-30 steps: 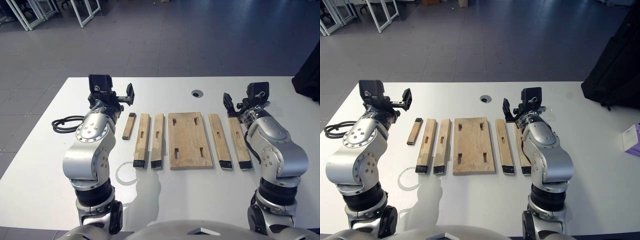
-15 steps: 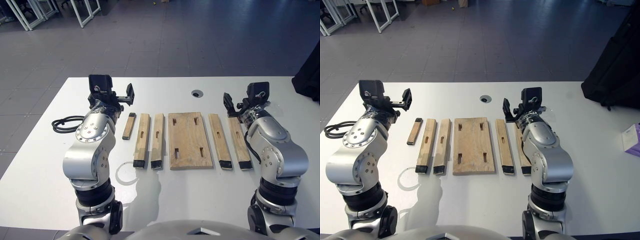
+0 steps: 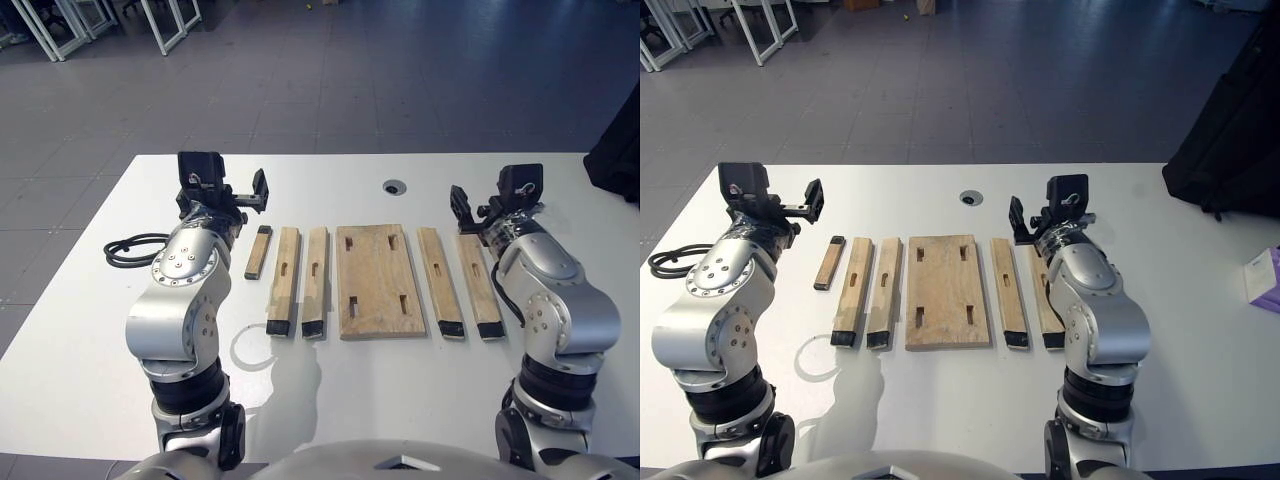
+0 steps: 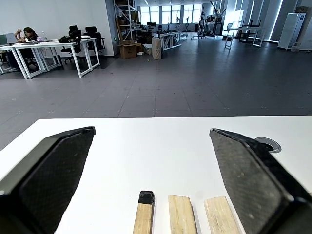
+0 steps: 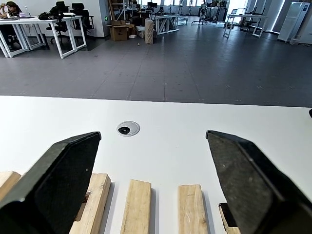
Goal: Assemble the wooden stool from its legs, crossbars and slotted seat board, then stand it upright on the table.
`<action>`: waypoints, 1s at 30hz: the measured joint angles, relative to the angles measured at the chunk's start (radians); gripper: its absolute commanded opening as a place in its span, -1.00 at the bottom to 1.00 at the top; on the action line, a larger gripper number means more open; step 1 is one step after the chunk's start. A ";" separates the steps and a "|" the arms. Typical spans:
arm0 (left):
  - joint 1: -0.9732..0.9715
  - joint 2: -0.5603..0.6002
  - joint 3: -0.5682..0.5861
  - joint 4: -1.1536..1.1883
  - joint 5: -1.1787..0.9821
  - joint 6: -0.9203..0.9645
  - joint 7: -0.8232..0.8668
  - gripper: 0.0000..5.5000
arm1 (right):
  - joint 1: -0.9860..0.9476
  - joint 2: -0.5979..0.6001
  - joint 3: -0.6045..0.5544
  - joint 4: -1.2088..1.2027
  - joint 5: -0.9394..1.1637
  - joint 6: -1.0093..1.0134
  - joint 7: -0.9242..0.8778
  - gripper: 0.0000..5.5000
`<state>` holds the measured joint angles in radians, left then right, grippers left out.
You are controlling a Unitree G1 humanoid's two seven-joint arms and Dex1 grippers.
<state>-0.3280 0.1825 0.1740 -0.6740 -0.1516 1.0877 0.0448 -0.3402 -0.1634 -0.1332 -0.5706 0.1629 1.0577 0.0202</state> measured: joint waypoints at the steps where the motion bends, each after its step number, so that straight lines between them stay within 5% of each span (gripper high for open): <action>1: 0.000 0.000 0.000 0.000 0.000 0.000 0.000 0.58 | 0.000 0.000 -0.008 0.000 0.005 0.011 0.006 0.45; 6: 0.003 0.000 0.001 -0.003 0.000 0.001 0.000 0.58 | 0.012 -0.036 -0.074 -0.014 0.044 0.025 0.058 0.45; 14: 0.021 -0.005 0.019 -0.028 0.001 0.004 0.001 0.58 | 0.153 -0.280 -0.152 0.162 0.047 -0.087 0.240 0.45; 30: 0.021 -0.007 0.024 -0.036 0.001 0.017 0.002 0.58 | 0.345 -0.312 -0.081 0.453 -0.013 -0.347 0.310 0.45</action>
<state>-0.3068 0.1760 0.1976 -0.7099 -0.1510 1.1044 0.0468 0.0051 -0.4758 -0.2144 -0.1176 0.1503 0.7109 0.3297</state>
